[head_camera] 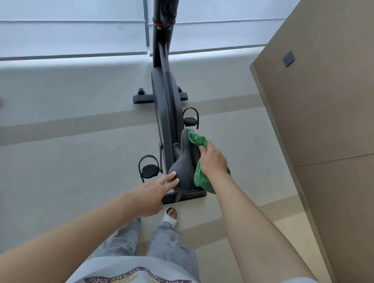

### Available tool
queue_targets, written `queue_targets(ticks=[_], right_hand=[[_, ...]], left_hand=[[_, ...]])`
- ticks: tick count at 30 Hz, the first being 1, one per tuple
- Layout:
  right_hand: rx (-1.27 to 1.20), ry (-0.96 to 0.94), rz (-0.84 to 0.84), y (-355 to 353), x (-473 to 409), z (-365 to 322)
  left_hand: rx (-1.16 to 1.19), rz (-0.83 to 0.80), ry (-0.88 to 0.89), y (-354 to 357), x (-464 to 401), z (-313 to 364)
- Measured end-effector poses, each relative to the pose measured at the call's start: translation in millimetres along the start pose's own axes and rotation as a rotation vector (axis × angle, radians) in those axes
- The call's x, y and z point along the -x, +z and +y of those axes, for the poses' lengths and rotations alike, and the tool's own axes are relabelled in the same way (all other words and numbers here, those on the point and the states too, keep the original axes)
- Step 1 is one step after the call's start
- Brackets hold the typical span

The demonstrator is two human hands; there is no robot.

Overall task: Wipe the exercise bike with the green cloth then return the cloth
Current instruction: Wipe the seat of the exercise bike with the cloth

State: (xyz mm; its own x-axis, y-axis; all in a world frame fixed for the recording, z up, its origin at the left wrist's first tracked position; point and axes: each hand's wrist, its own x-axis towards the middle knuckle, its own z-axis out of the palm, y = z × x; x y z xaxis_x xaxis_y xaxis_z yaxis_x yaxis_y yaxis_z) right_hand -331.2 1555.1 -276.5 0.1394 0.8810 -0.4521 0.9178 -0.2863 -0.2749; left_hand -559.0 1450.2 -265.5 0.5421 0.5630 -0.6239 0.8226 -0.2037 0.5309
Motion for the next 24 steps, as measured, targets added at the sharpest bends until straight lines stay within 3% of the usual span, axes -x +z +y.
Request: queue_targets(ticks=[3, 7, 13, 17, 21, 24], right_hand=[[-0.049, 0.036, -0.074, -10, -13, 2], [0.030, -0.021, 0.043, 4, 21, 11], [0.010, 0.022, 0.058, 24, 78, 41], [-0.230, 0.077, 0.137, -17, 75, 57], [-0.323, 0.118, 0.291, -67, 69, 62], [-0.400, 0.089, 0.300, -85, 62, 47]], left_hand=[[-0.005, 0.012, -0.002, 2, -1, -2], [-0.026, 0.041, 0.010, 3, -2, -3], [-0.012, 0.032, 0.013, 1, -1, -1], [0.009, 0.028, 0.021, -1, 1, -2], [0.012, 0.026, 0.023, -2, 2, -1], [0.010, 0.034, 0.024, -1, 3, -1]])
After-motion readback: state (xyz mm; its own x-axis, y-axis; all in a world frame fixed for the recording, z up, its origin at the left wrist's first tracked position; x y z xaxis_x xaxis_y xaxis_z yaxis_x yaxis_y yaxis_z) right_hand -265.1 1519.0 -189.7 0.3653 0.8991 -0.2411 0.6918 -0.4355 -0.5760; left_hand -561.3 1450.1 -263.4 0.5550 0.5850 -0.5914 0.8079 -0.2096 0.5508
